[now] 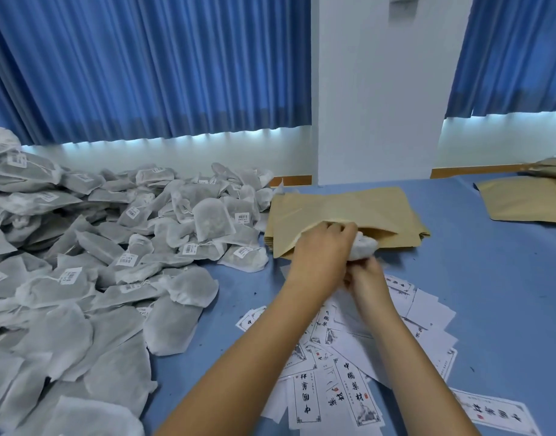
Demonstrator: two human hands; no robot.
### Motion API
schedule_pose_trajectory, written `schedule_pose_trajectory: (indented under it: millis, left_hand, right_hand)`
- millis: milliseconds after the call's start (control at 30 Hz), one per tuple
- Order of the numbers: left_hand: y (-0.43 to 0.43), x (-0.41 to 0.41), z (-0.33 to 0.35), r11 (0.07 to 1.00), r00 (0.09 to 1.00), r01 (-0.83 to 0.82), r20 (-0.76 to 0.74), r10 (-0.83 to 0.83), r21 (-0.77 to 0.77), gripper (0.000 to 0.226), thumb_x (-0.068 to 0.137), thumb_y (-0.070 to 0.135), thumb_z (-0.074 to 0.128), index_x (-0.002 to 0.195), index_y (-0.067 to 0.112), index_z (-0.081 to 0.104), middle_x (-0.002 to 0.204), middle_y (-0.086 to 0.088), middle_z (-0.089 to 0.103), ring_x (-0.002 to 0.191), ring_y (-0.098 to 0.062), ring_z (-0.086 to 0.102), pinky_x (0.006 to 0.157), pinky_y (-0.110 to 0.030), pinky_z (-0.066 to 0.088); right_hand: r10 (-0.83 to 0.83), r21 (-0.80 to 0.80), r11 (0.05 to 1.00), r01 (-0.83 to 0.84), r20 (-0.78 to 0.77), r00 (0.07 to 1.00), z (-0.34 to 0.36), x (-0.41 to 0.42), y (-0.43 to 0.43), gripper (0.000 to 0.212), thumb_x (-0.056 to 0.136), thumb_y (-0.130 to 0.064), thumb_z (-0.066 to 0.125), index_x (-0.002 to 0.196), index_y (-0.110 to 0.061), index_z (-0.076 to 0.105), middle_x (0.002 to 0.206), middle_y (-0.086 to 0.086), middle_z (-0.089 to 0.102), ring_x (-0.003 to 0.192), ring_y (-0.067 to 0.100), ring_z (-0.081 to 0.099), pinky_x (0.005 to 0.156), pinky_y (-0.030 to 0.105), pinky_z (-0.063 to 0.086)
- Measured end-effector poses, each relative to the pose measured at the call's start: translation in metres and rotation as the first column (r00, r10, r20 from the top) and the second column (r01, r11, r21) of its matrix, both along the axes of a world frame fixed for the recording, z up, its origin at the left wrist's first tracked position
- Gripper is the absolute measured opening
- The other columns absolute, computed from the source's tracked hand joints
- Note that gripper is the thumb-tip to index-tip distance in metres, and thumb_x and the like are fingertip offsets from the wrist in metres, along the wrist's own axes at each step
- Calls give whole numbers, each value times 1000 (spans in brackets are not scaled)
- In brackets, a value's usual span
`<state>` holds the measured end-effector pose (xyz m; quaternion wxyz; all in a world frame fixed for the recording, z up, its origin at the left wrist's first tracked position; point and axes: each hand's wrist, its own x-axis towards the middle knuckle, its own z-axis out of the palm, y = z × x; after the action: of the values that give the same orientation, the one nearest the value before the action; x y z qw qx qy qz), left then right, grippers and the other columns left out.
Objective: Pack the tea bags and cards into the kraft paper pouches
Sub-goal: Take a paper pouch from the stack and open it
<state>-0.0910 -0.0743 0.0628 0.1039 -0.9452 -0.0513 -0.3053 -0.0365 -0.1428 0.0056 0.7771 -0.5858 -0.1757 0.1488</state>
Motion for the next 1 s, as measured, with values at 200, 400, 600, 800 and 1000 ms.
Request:
schedule_pose_trajectory:
  millis: [200, 400, 600, 800, 1000]
  left_hand:
    - [34, 49, -10, 905, 830, -400, -477, 289, -147, 42, 102, 19, 33, 142, 7, 32, 145, -16, 35, 133, -30, 34, 109, -33, 24]
    - [39, 46, -10, 949, 766, -279, -630, 128, -146, 40, 104, 15, 29, 143, 5, 32, 147, -15, 34, 134, -28, 34, 108, -29, 23]
    - [35, -21, -34, 876, 804, 472, 361, -473, 97, 23, 84, 0, 44, 71, 10, 60, 66, -3, 57, 56, -20, 46, 47, -29, 32]
    - [120, -11, -76, 622, 904, -132, 162, 394, -772, 25, 87, 2, 43, 109, 4, 56, 108, -12, 57, 99, -27, 53, 80, -36, 41]
    - [160, -1, -112, 770, 848, -527, -281, 450, -360, 61, 91, 49, 49, 143, 20, 34, 141, -10, 37, 131, -27, 32, 99, -41, 36]
  right_hand:
    - [68, 36, 997, -67, -52, 996, -15, -15, 10, 21, 91, 15, 32, 95, -2, 43, 52, 5, 60, 42, 20, 58, 43, 25, 47]
    - [159, -83, 983, -163, -58, 986, -10, -11, 11, 23, 87, 18, 32, 93, 3, 48, 57, 20, 65, 52, 35, 67, 45, 27, 52]
    - [34, -62, 997, -38, -53, 998, -6, 8, 3, 24, 91, 11, 39, 77, -4, 52, 59, 3, 59, 46, 7, 59, 42, 17, 45]
    - [145, 100, 985, -140, -49, 988, -4, 1, 8, 19, 101, 2, 34, 91, -4, 49, 69, 2, 72, 78, 32, 73, 61, 25, 57]
    - [80, 121, 990, -66, -114, 990, -1, 4, 8, 20, 99, 6, 34, 89, -6, 47, 67, -4, 68, 73, 30, 73, 61, 24, 58]
